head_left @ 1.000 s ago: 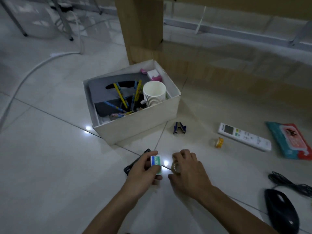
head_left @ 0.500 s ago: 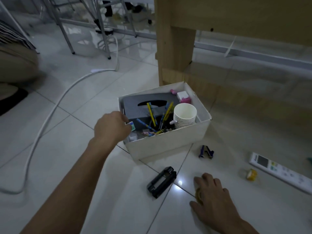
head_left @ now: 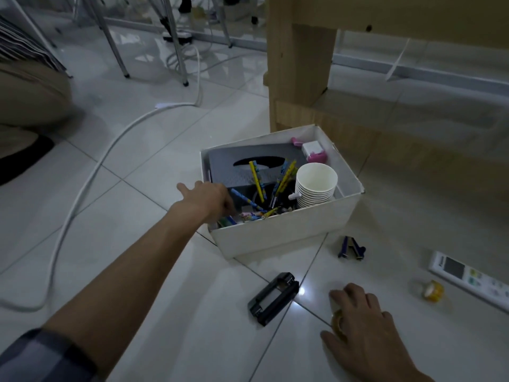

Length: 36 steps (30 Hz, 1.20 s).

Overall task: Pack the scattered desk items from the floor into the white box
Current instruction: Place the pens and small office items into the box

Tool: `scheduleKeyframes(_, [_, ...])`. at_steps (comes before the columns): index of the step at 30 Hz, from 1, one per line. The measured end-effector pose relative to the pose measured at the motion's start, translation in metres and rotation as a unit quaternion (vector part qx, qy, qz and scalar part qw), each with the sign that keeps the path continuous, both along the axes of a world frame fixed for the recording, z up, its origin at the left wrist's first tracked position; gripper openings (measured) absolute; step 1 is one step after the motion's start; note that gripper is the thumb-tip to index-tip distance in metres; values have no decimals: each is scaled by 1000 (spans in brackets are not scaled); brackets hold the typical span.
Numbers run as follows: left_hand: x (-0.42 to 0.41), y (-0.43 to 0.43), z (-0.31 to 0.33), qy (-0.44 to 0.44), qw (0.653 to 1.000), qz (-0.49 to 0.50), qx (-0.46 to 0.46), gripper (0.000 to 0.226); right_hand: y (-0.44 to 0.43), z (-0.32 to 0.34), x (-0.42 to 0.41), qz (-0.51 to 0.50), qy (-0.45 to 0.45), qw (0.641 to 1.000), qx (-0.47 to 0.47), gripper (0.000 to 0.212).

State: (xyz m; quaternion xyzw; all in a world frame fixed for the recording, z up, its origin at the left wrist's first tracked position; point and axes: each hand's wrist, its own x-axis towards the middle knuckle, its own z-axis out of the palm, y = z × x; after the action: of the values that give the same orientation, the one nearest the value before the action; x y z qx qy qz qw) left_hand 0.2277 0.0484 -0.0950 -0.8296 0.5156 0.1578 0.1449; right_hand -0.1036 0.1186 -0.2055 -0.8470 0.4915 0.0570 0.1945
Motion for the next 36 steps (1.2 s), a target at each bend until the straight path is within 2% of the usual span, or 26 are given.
scheduleKeyframes(4, [-4,-7,-3,-69,996,-12,52,35,-6,-3,3,-10,-14,1000,-7,64])
scheduleKeyframes(10, [-8,1,-18,-149,989,3,-20,42,-14,-6,12,-7,-34,999,-16,55])
scheduleKeyframes(15, [-3,3,-29,-113,988,10,-101,30,-10,-10,10,-19,-40,999,-27,48])
scheduleKeyframes(21, [5,6,-30,-116,979,6,-167,35,-7,-7,13,-8,-30,999,-26,46])
scheduleKeyframes(23, [9,6,-30,-82,985,15,-150,43,-5,-6,13,-4,-26,999,-25,47])
scheduleKeyframes(26, [11,5,-25,-11,997,5,-81,36,-2,-6,7,4,-22,999,-25,45])
scheduleKeyframes(28, [7,4,-25,-31,996,14,-78,34,-1,-7,2,6,-20,1000,-24,44])
scheduleKeyframes(32, [-5,3,-28,-102,986,27,-131,26,1,-8,0,13,-17,999,-28,44])
scheduleKeyframes(36, [4,5,-22,-64,991,-7,-116,24,1,-7,-1,21,-22,999,-28,45])
